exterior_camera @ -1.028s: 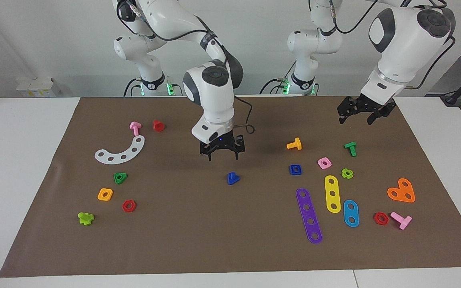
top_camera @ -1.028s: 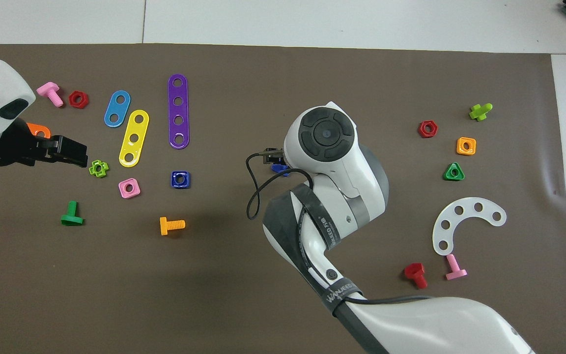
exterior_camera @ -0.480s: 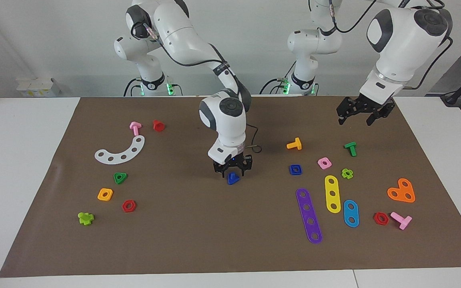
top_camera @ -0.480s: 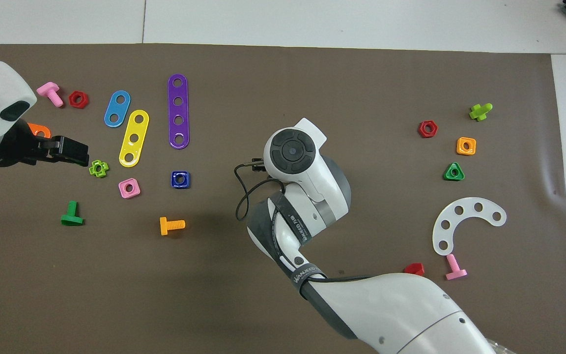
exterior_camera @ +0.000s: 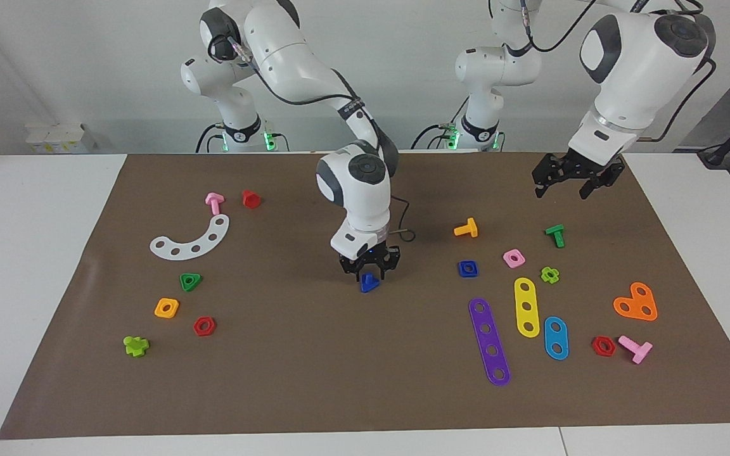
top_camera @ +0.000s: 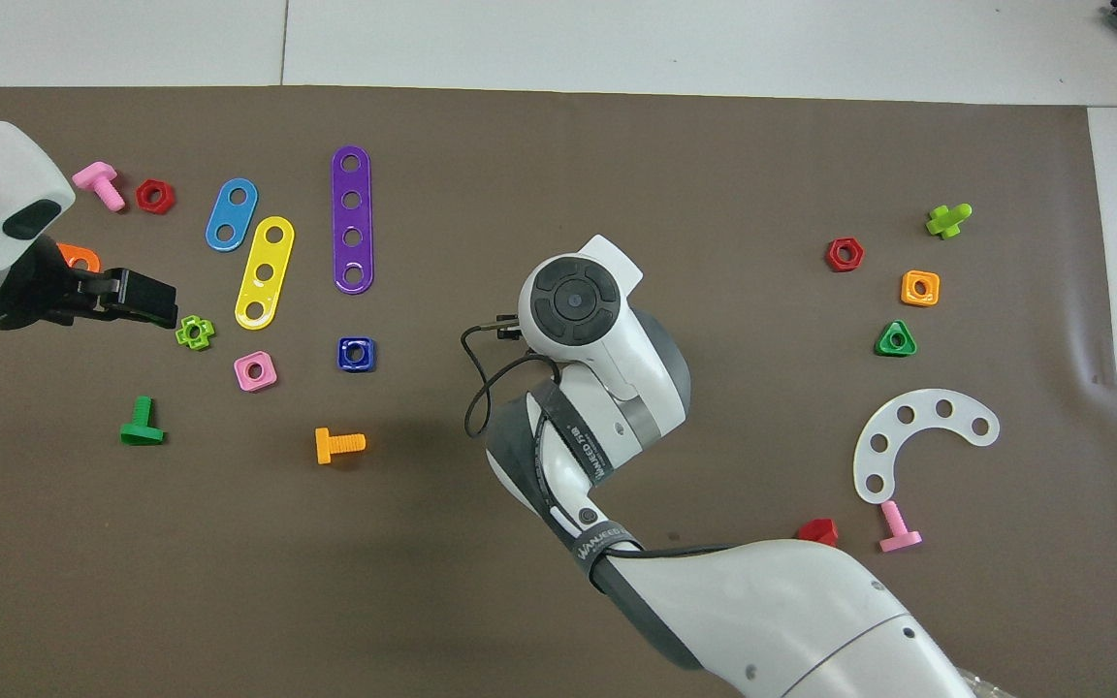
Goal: Unscrew and place screws in storage area
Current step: 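Close the right gripper on the blue triangular bolt and lift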
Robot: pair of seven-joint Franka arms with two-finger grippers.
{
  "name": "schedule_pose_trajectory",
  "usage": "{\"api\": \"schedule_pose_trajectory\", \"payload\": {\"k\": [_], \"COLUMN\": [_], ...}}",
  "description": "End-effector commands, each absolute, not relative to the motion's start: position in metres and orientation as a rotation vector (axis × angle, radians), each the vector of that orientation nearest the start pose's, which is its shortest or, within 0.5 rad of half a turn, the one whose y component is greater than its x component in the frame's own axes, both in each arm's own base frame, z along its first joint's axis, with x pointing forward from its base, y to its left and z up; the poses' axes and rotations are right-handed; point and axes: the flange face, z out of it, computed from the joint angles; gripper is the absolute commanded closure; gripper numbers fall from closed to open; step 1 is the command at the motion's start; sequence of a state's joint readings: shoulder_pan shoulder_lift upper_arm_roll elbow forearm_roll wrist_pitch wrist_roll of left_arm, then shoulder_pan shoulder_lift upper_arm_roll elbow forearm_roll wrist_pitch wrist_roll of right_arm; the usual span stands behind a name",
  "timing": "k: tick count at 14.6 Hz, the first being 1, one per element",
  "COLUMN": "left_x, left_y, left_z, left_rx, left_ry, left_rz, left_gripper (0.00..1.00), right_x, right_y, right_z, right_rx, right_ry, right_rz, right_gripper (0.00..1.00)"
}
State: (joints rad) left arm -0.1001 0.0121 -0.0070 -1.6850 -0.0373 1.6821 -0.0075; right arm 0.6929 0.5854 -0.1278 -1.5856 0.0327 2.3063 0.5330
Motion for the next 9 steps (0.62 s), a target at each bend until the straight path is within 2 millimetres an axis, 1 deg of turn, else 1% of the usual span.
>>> {"api": "schedule_pose_trajectory", "payload": {"k": [1, 4, 5, 6, 7, 9], "left_x": [0.5506, 0.551, 0.551, 0.5512, 0.5511, 0.5512], "left_y": [-0.0638, -0.063, -0.063, -0.063, -0.063, -0.063], "left_z": [0.5725, 0.5727, 0.5727, 0.5734, 0.5727, 0.5729], "left_rx": [-3.149, -3.149, -3.149, -3.149, -3.149, -3.149], "left_ry": [0.121, 0.119, 0.119, 0.119, 0.119, 0.119], "left_rz": [0.023, 0.018, 0.018, 0.016, 0.018, 0.016], "left_gripper": [0.0, 0.0, 0.0, 0.0, 0.0, 0.0], "right_x": [0.5863, 0.5869, 0.5865, 0.586, 0.5867, 0.5919], "right_y": [0.3892, 0.3882, 0.3879, 0.3888, 0.3881, 0.3828], "right_z": [0.3025, 0.3027, 0.3023, 0.3023, 0.3028, 0.3072], "right_rx": [-3.086, -3.092, -3.095, -3.096, -3.096, -3.097], "right_ry": [-0.086, -0.089, -0.091, -0.095, -0.093, -0.09], "right_rz": [-0.241, -0.241, -0.236, -0.237, -0.237, -0.239], "right_gripper": [0.47, 0.54, 0.63, 0.92, 1.0, 1.0]}}
